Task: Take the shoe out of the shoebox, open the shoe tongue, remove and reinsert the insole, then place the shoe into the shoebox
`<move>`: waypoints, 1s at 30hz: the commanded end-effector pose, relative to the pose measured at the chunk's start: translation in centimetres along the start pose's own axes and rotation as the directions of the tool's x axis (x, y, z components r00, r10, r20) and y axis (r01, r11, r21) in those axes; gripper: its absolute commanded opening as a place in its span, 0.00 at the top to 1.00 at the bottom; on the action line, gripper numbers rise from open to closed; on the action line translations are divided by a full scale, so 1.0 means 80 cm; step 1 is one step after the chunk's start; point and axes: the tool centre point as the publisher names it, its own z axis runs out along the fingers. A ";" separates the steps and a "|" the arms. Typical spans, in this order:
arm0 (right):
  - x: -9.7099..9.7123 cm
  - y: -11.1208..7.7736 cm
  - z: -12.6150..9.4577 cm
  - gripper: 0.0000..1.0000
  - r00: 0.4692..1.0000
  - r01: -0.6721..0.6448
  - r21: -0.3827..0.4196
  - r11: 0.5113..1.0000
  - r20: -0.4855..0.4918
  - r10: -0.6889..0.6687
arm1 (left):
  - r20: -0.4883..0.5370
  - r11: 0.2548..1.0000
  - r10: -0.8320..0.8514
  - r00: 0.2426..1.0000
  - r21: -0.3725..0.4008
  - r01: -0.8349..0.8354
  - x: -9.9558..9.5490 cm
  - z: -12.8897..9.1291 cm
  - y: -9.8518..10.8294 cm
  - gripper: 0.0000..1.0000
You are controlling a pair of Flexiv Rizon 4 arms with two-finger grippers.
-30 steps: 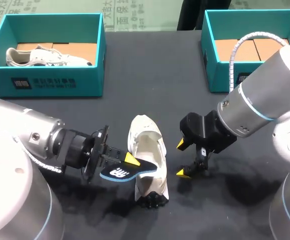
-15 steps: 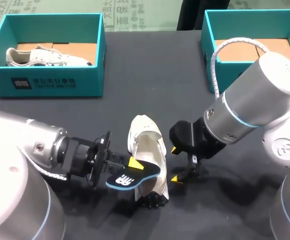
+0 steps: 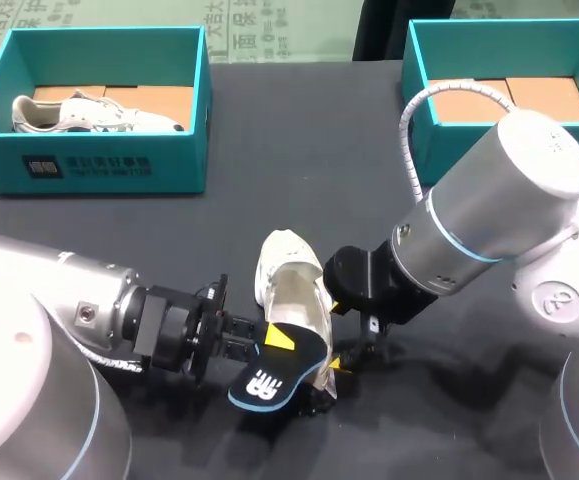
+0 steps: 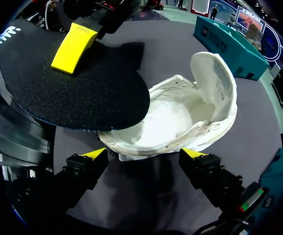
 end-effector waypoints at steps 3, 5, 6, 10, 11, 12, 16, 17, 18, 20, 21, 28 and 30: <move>0.004 -0.002 0.000 0.00 1.000 -0.008 -0.007 1.000 0.001 0.008 | 0.015 1.000 0.006 1.000 -0.015 -0.006 0.004 0.003 0.001 1.00; 0.003 -0.003 -0.001 0.00 1.000 -0.012 -0.007 1.000 0.002 0.012 | 0.019 1.000 0.009 1.000 -0.018 -0.008 0.005 0.003 0.002 1.00; 0.003 -0.004 -0.001 0.00 1.000 -0.020 -0.009 1.000 0.003 0.020 | 0.022 1.000 0.011 1.000 -0.018 -0.011 0.005 0.003 0.003 1.00; 0.003 -0.004 -0.002 0.00 0.999 -0.032 -0.008 0.999 0.004 0.032 | 0.030 1.000 0.021 0.999 -0.024 -0.020 0.006 0.003 0.002 1.00; 0.003 -0.004 -0.002 0.00 0.999 -0.033 -0.007 0.999 0.005 0.033 | 0.034 0.999 0.026 0.999 -0.024 -0.025 0.005 0.003 0.001 1.00; 0.003 -0.004 -0.003 0.00 0.999 -0.034 -0.007 0.999 0.005 0.034 | 0.038 0.999 0.027 0.999 -0.024 -0.027 0.005 0.002 0.000 1.00; 0.004 -0.005 -0.003 0.00 1.000 -0.029 -0.006 1.000 0.009 0.029 | 0.057 1.000 0.008 0.998 -0.015 -0.007 0.003 0.001 0.001 1.00; 0.004 -0.005 -0.003 0.00 1.000 -0.028 -0.007 1.000 0.009 0.028 | 0.063 1.000 -0.007 0.998 -0.001 0.007 0.003 0.001 0.002 1.00; 0.004 -0.005 -0.003 0.00 1.000 -0.026 -0.009 1.000 0.005 0.026 | 0.066 1.000 -0.023 0.998 -0.003 0.024 0.001 0.002 0.002 1.00; 0.004 -0.005 -0.003 0.00 1.000 -0.026 -0.009 1.000 0.005 0.026 | 0.079 0.998 -0.060 0.995 0.017 0.059 -0.002 0.004 0.003 1.00; 0.004 -0.005 -0.003 0.00 1.000 -0.026 -0.009 1.000 0.005 0.026 | 0.076 0.997 -0.080 0.994 0.028 0.078 -0.004 0.005 0.003 1.00; 0.004 -0.005 -0.003 0.00 1.000 -0.026 -0.009 1.000 0.005 0.026 | 0.091 0.991 -0.134 0.987 0.025 0.133 -0.016 0.013 0.004 1.00; 0.004 -0.005 -0.003 0.00 1.000 -0.026 -0.009 1.000 0.005 0.026 | 0.092 0.988 -0.151 0.984 0.024 0.150 -0.016 0.015 0.007 1.00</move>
